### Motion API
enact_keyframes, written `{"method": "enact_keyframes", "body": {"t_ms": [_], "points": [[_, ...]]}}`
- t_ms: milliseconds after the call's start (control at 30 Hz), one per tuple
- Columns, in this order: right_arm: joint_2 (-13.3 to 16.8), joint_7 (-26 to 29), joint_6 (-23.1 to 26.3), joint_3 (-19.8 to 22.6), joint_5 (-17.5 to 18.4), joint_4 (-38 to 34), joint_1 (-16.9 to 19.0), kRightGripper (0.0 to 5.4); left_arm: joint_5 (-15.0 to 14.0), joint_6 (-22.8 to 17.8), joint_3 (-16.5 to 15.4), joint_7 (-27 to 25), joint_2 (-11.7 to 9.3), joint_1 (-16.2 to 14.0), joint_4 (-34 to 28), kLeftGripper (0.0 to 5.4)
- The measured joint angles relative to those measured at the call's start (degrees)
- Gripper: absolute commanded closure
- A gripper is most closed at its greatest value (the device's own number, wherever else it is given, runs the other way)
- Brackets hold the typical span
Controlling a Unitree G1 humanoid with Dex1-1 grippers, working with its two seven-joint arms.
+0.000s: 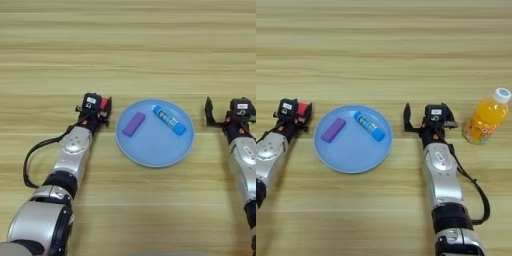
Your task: Move the objects on the table
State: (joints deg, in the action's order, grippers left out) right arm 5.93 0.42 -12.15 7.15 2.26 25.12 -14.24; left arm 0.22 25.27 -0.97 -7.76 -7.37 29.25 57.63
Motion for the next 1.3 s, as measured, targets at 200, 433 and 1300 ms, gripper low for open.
{"method": "enact_keyframes", "body": {"t_ms": [200, 433, 1300], "points": [[0.00, 0.00, 0.00, 0.00, -0.01, 0.00, 0.00, 0.00, -0.15, 0.13, 0.08, -0.79, 0.19, 0.05, 0.87, 2.19], [0.01, 0.01, -0.01, -0.02, -0.08, 0.00, 0.00, 0.00, -1.03, 2.51, -0.90, -3.44, 1.66, 0.00, -0.11, 1.58], [1.22, 1.39, 1.00, -3.40, -3.68, -10.41, 3.02, 0.00, -3.17, 8.51, -7.15, -0.09, 1.96, 0.01, -1.62, 0.02]]}}
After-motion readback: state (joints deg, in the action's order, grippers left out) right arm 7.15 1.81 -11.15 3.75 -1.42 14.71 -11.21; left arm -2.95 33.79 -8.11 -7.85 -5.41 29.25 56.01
